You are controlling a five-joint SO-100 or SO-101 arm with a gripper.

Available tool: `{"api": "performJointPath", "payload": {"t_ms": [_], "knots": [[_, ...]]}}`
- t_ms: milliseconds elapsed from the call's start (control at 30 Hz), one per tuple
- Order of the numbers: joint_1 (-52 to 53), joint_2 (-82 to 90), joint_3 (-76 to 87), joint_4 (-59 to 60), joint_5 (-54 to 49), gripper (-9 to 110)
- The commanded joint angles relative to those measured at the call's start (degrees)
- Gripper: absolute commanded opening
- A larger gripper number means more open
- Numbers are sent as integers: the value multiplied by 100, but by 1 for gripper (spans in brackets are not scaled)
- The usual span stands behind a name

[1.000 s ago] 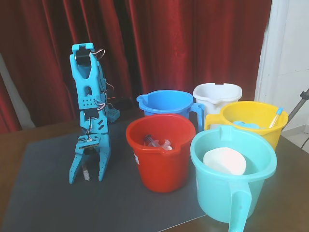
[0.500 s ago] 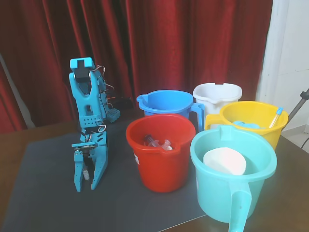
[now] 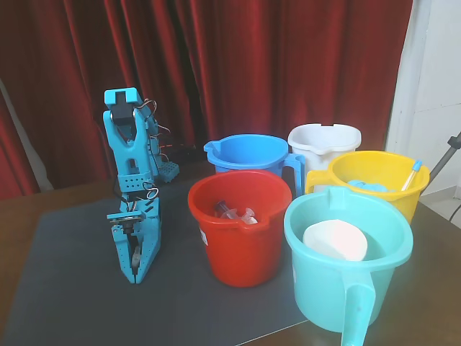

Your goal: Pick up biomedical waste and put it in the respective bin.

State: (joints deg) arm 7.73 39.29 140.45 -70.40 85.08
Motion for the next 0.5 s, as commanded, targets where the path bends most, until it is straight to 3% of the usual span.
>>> {"api": "performJointPath", "payload": {"t_ms": [0, 467], "knots": [[-9, 0, 62, -9, 35, 0], [545, 1002, 668, -18, -35, -1]]}}
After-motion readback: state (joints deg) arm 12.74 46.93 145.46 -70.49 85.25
